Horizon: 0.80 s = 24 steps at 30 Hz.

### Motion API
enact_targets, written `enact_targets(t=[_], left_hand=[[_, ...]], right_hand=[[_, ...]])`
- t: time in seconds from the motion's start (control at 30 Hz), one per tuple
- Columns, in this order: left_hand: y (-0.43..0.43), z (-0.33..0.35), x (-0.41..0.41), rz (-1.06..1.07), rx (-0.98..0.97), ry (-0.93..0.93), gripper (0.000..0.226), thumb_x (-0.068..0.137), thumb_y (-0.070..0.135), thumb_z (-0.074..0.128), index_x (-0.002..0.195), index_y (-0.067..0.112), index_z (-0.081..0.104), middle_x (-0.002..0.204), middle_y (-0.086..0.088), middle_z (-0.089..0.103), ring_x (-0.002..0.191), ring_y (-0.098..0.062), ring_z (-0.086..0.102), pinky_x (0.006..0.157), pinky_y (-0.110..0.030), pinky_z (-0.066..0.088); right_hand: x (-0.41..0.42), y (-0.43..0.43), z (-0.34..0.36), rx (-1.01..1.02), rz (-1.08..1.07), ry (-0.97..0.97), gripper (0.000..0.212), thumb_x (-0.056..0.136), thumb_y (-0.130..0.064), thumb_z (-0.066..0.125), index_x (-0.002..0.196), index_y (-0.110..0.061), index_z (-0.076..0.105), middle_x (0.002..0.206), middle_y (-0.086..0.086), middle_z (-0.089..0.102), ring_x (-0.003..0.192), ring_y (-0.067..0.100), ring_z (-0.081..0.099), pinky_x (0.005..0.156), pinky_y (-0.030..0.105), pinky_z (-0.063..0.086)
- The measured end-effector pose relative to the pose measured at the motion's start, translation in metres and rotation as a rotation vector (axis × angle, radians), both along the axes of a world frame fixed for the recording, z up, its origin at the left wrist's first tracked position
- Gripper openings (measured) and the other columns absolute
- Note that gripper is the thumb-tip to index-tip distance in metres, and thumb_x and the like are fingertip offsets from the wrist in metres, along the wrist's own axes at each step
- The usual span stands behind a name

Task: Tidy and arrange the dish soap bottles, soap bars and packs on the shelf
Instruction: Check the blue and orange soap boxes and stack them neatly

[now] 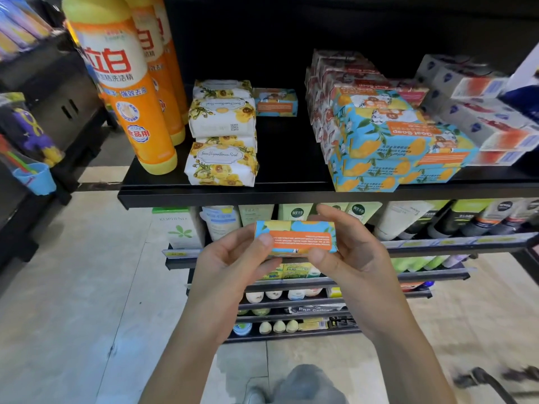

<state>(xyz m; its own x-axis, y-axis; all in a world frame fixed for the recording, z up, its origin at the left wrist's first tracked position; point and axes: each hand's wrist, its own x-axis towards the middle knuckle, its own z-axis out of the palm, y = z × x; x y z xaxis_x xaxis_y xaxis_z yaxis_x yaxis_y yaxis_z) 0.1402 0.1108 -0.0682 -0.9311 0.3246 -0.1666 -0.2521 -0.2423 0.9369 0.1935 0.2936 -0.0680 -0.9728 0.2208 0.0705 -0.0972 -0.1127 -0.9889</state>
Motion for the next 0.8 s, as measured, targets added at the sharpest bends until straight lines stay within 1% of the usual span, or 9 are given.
enact_targets(t=[0.07,0.13,0.23,0.37,0.5,0.57,0.67,0.73,0.8], left_hand=[[0.000,-0.002,-0.002,0.000,0.012,0.006,0.064,0.080,0.037,0.077,0.132,0.002,0.062,0.118,-0.009,0.076,0.112,-0.023,0.072,0.096,-0.036,0.058],[0.002,-0.001,-0.003,-0.009,0.030,0.009,0.072,0.076,0.041,0.080,0.134,0.002,0.060,0.120,-0.009,0.075,0.113,-0.023,0.072,0.096,-0.036,0.058],[0.005,0.002,-0.004,-0.026,0.038,0.027,0.057,0.087,0.032,0.081,0.132,0.004,0.061,0.118,-0.009,0.076,0.114,-0.023,0.071,0.095,-0.032,0.058],[0.010,0.001,-0.004,-0.029,0.048,0.058,0.056,0.080,0.027,0.071,0.131,0.006,0.063,0.116,-0.008,0.076,0.113,-0.023,0.072,0.095,-0.031,0.058],[0.016,-0.002,-0.004,-0.025,0.043,0.079,0.050,0.087,0.026,0.077,0.134,0.016,0.063,0.119,-0.006,0.076,0.116,-0.021,0.070,0.097,-0.031,0.057],[0.018,-0.001,-0.004,-0.022,0.028,0.094,0.052,0.083,0.025,0.071,0.134,0.020,0.063,0.119,-0.004,0.075,0.116,-0.021,0.070,0.097,-0.032,0.057],[0.019,0.000,-0.003,-0.016,0.018,0.118,0.053,0.083,0.024,0.071,0.135,0.024,0.063,0.119,-0.003,0.075,0.116,-0.021,0.070,0.099,-0.035,0.055],[0.019,0.001,-0.001,-0.014,0.013,0.121,0.056,0.083,0.020,0.080,0.136,0.026,0.062,0.120,-0.001,0.074,0.115,-0.019,0.070,0.096,-0.029,0.056],[0.020,0.001,0.000,-0.024,-0.005,0.129,0.058,0.083,0.021,0.081,0.136,0.029,0.061,0.122,0.002,0.074,0.116,-0.017,0.069,0.094,-0.024,0.055]], right_hand=[[0.001,-0.001,0.001,0.008,-0.021,-0.084,0.057,0.077,-0.037,0.080,0.131,-0.028,0.064,0.124,-0.004,0.072,0.118,0.012,0.065,0.089,0.023,0.054],[0.001,-0.001,0.002,0.015,-0.040,-0.161,0.061,0.073,-0.053,0.082,0.127,-0.029,0.065,0.122,-0.007,0.073,0.115,0.011,0.068,0.094,0.029,0.055],[-0.002,0.001,0.003,0.030,-0.074,-0.212,0.078,0.064,-0.073,0.080,0.122,-0.022,0.069,0.117,-0.001,0.075,0.106,0.016,0.072,0.102,0.042,0.053],[-0.005,0.005,0.008,0.011,-0.091,-0.202,0.064,0.068,-0.060,0.078,0.114,-0.015,0.074,0.110,0.004,0.077,0.099,0.019,0.073,0.103,0.048,0.053],[-0.006,0.015,0.007,0.000,-0.077,-0.205,0.067,0.064,-0.055,0.084,0.118,-0.018,0.071,0.112,0.006,0.076,0.105,0.023,0.072,0.106,0.047,0.051],[-0.006,0.018,0.007,-0.016,-0.075,-0.199,0.073,0.058,-0.058,0.090,0.118,-0.022,0.072,0.114,0.006,0.076,0.111,0.025,0.070,0.106,0.045,0.051],[-0.006,0.022,0.008,-0.046,-0.052,-0.162,0.087,0.048,-0.066,0.093,0.120,-0.023,0.071,0.118,0.006,0.075,0.113,0.026,0.069,0.098,0.036,0.053],[-0.007,0.024,0.009,-0.070,-0.028,-0.135,0.087,0.048,-0.064,0.094,0.121,-0.023,0.071,0.120,0.006,0.074,0.113,0.026,0.070,0.093,0.031,0.055],[-0.006,0.025,0.010,-0.089,0.011,-0.108,0.085,0.052,-0.058,0.096,0.124,-0.020,0.069,0.122,0.007,0.073,0.114,0.027,0.070,0.091,0.030,0.057]])
